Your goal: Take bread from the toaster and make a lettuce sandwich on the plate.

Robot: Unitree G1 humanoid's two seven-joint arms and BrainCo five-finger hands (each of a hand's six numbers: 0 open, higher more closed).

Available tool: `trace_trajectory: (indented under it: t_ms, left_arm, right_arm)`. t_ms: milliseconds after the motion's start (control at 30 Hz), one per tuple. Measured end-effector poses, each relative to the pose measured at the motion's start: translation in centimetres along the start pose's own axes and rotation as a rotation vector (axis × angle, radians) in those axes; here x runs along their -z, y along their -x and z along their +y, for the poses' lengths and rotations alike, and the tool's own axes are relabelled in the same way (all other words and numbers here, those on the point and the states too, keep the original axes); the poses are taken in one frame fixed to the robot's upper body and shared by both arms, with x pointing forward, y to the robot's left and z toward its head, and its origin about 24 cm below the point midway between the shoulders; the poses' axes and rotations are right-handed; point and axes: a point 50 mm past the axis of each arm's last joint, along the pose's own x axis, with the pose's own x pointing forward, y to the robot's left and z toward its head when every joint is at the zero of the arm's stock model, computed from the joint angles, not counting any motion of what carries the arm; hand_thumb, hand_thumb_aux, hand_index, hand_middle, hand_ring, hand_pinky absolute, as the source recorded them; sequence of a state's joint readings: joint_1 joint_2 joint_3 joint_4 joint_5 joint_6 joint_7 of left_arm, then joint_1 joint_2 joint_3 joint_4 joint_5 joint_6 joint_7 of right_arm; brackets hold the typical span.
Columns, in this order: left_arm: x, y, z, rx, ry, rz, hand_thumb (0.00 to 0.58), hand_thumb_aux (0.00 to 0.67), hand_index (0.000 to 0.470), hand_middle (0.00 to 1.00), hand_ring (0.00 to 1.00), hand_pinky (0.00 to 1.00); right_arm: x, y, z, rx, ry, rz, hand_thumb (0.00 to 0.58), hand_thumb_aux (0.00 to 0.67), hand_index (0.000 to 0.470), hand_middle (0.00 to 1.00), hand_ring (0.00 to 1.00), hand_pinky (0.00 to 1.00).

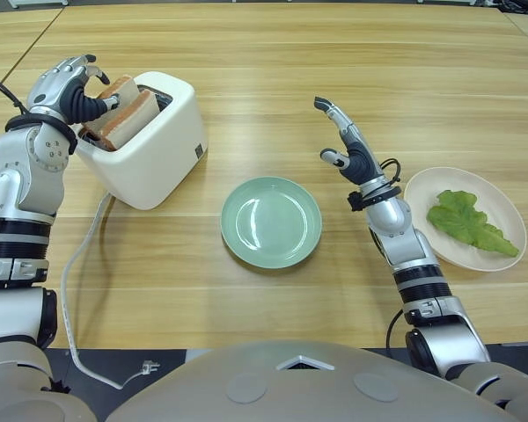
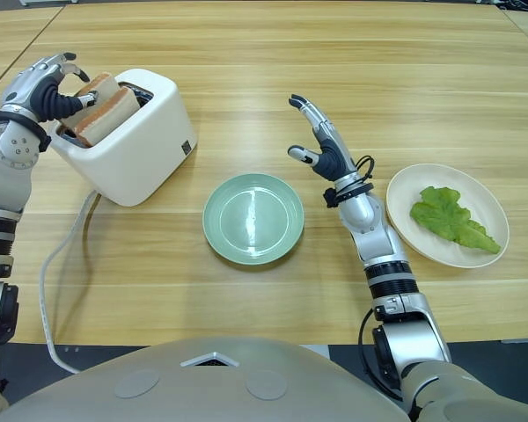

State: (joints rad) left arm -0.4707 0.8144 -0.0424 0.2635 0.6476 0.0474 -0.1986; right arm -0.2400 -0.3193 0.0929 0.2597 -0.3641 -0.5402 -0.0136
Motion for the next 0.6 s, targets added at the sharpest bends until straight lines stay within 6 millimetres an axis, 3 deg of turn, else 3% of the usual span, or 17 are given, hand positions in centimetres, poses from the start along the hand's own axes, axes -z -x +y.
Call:
trace_trajectory:
  t_ms: [133, 433, 600]
  left_arm:
    - [-0.5, 0.0, -0.1, 0.028, -0.011, -0.016, 0.58, 0.67, 0.47, 0.0, 0.0, 0.0]
    - [-0.5, 0.0, 0.0, 0.021, 0.039, -0.033, 0.58, 0.67, 0.47, 0.0, 0.0, 0.0]
    - [-0.9, 0.5, 3.5, -0.212, 0.16, -0.099, 0.58, 0.67, 0.47, 0.0, 0.0, 0.0]
  right_arm:
    - [0.0, 0.1, 0.1, -0.01, 0.003, 0.0, 0.0, 0.0, 0.0, 0.0, 0.0, 0.0]
    - [0.1, 0.1, 0.2, -0.017, 0.005, 0.007, 0.0, 0.0, 0.0, 0.0, 0.0, 0.0]
    - [0.0, 0.2, 0.2, -0.016, 0.007, 0.008, 0.0, 0.0, 0.0, 0.0, 0.0, 0.0]
